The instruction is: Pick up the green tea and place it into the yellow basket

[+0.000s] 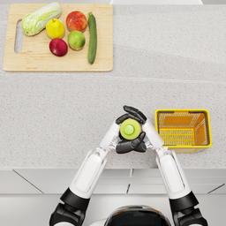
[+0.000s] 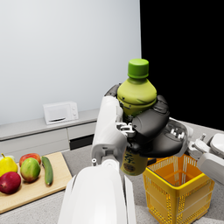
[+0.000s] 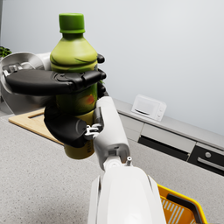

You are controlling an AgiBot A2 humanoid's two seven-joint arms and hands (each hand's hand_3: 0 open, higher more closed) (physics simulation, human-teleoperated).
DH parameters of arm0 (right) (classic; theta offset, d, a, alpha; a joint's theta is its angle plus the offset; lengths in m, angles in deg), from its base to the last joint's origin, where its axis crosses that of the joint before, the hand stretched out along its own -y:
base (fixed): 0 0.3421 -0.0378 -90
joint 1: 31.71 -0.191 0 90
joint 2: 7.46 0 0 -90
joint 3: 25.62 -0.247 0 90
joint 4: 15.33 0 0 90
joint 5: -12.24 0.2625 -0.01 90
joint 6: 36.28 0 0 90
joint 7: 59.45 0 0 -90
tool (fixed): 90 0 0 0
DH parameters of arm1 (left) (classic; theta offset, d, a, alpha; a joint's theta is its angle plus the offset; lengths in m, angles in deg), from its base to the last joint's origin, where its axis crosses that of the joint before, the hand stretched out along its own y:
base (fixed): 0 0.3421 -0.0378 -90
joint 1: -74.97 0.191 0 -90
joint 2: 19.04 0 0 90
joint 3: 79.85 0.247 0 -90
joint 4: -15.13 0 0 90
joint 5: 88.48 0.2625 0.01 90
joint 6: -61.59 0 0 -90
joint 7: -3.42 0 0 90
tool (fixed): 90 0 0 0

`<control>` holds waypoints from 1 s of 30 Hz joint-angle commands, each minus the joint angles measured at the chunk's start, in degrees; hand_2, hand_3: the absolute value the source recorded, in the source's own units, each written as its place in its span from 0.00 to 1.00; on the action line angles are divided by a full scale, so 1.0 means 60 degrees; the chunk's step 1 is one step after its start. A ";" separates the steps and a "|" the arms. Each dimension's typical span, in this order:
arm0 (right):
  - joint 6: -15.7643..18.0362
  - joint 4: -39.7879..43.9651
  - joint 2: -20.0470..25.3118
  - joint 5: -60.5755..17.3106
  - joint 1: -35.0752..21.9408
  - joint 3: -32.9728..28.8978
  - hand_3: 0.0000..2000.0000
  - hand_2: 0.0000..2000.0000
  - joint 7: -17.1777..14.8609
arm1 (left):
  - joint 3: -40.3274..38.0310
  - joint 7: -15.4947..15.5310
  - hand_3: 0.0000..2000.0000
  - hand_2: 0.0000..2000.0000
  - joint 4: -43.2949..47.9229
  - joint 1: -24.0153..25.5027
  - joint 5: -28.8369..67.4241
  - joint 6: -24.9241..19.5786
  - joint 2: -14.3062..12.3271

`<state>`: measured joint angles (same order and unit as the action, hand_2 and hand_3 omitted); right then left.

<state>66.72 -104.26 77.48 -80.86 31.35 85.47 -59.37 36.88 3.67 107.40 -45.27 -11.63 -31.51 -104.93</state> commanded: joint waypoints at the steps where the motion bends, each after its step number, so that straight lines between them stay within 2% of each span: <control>1: 0.0153 0.0018 0.0152 -0.0014 -0.0369 0.0602 0.82 1.00 -0.0011 | 0.0753 0.0009 1.00 1.00 0.0267 -0.0169 -0.0001 -0.0021 -0.0059; 2: 0.0263 0.0018 0.0092 -0.0021 -0.0397 0.0664 0.98 1.00 -0.0038 | 0.0844 0.0005 0.84 0.32 0.0358 -0.0162 0.0004 -0.0026 0.0031; 3: 0.0186 0.0018 0.0050 -0.0020 -0.0417 0.0709 1.00 1.00 -0.0055 | 0.0807 -0.0009 0.67 0.00 0.0469 -0.0138 0.0002 0.0184 0.0124; 6: 0.0523 -0.0026 -0.0045 -0.0014 -0.0543 0.0127 1.00 1.00 0.0009 | -0.0038 -0.0038 0.18 0.00 0.1255 0.0116 -0.0012 0.0444 0.0459; 7: 0.0145 -0.0109 -0.0023 -0.0015 -0.0571 -0.0447 1.00 1.00 0.0018 | -0.0674 -0.0040 0.02 0.00 0.1671 0.0352 -0.0025 0.0470 0.0651; 8: -0.0233 -0.0222 0.0020 -0.0019 -0.0580 -0.0918 1.00 1.00 0.0023 | -0.1255 -0.0041 0.00 0.00 0.1800 0.0472 -0.0034 0.0483 0.0696; 9: -0.0345 -0.0355 0.0035 -0.0021 -0.0630 -0.1507 1.00 1.00 0.0039 | -0.1960 -0.0041 0.00 0.00 0.1892 0.0675 -0.0042 0.0493 0.0773; 11: -0.0411 -0.0714 -0.0021 -0.0020 -0.0474 -0.2596 1.00 1.00 0.0053 | -0.3542 -0.0042 0.00 0.00 0.1293 0.0748 -0.0052 0.0504 0.0687; 13: -0.0295 -0.1077 -0.0049 -0.0019 -0.0289 -0.3414 1.00 1.00 0.0043 | -0.4391 -0.0042 0.00 0.00 0.0757 0.0796 -0.0059 0.0510 0.0658; 17: -0.0081 -0.1205 -0.0061 -0.0012 -0.0066 -0.4488 1.00 1.00 0.0068 | -0.5069 -0.0042 0.00 0.00 0.0312 0.0679 -0.0069 0.0515 0.0657; 20: 0.0065 -0.1002 -0.0029 -0.0011 0.0361 -0.4714 1.00 1.00 0.0028 | -0.5447 -0.0042 0.00 0.00 0.0317 0.0619 -0.0072 0.0517 0.0648; 21: -0.0104 -0.0782 -0.0017 -0.0010 0.0472 -0.4738 1.00 1.00 -0.0113 | -0.5569 -0.0042 0.00 0.00 0.0196 0.0518 -0.0072 0.0517 0.0658; 22: -0.0207 -0.0678 -0.0017 -0.0007 0.0517 -0.4727 1.00 1.00 -0.0579 | -0.5597 -0.0042 0.00 0.00 0.0138 0.0482 -0.0072 0.0517 0.0659; 24: -0.0184 -0.0464 -0.0017 -0.0014 0.0599 -0.4705 1.00 1.00 -0.1847 | -0.5684 -0.0042 0.00 0.00 0.0135 0.0569 -0.0073 0.0517 0.0643; 25: -0.0135 -0.0384 -0.0023 -0.0009 0.0601 -0.4692 1.00 1.00 -0.2240 | -0.5734 -0.0042 0.00 0.00 0.0163 0.0617 -0.0073 0.0517 0.0633; 26: -0.0270 -0.0256 -0.0029 -0.0011 0.0568 -0.4674 0.84 0.32 -0.2546 | -0.5547 -0.0042 0.00 0.00 0.0165 0.0708 -0.0073 0.0517 0.0618; 27: -0.0705 -0.0279 -0.0036 -0.0010 0.0529 -0.4707 0.67 0.00 -0.2799 | -0.5751 -0.0042 0.00 0.00 0.0200 0.0670 -0.0074 0.0517 0.0620; 29: -0.1415 -0.0227 -0.0051 -0.0009 0.0408 -0.4689 0.35 0.00 -0.3065 | -0.5627 -0.0042 0.00 0.00 0.0286 0.0719 -0.0074 0.0517 0.0605; 30: -0.1628 -0.0422 -0.0051 -0.0008 0.0398 -0.4598 0.18 0.00 -0.2466 | -0.5464 -0.0042 0.00 0.00 0.0400 0.0727 -0.0074 0.0517 0.0598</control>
<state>56.03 -106.11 77.32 -80.90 34.97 57.55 -70.00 3.28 3.42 108.83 -40.45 -12.07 -28.41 -101.41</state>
